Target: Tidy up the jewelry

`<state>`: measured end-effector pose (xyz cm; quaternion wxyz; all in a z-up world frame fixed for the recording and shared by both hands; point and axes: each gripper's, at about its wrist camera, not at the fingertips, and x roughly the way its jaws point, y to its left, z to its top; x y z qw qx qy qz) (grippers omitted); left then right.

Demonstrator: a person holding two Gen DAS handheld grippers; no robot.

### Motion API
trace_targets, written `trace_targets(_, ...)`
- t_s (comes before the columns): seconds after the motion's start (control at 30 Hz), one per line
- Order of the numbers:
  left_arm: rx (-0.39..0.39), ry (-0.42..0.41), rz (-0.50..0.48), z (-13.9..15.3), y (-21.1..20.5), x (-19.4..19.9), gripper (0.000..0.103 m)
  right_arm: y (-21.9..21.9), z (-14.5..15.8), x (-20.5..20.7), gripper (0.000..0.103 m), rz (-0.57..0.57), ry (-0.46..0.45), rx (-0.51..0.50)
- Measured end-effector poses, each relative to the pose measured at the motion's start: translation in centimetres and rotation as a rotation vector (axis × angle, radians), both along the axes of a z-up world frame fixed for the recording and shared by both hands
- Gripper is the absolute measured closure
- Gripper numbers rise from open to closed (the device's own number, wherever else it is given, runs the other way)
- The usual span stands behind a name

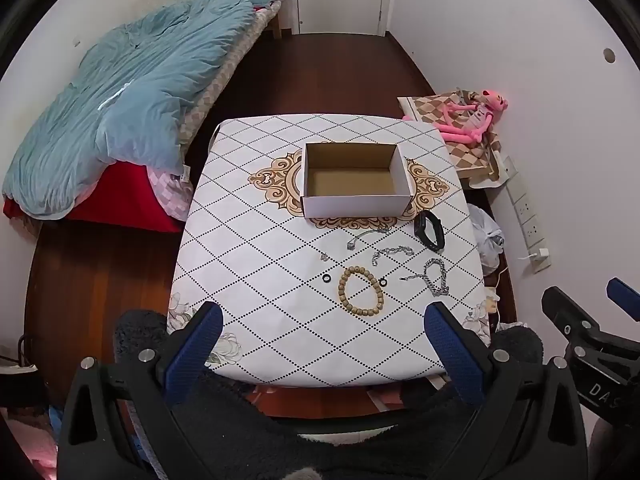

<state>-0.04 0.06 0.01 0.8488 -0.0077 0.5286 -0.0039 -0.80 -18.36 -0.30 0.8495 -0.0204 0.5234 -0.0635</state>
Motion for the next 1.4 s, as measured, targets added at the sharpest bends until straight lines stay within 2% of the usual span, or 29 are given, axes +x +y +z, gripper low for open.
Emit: trace_targets(1.4, 0.014, 0.011, 0.000, 1.1, -0.2, -0.6, 0.000, -0.1, 1.0, -0.4, 0.000, 0.004, -0.015, 0.004)
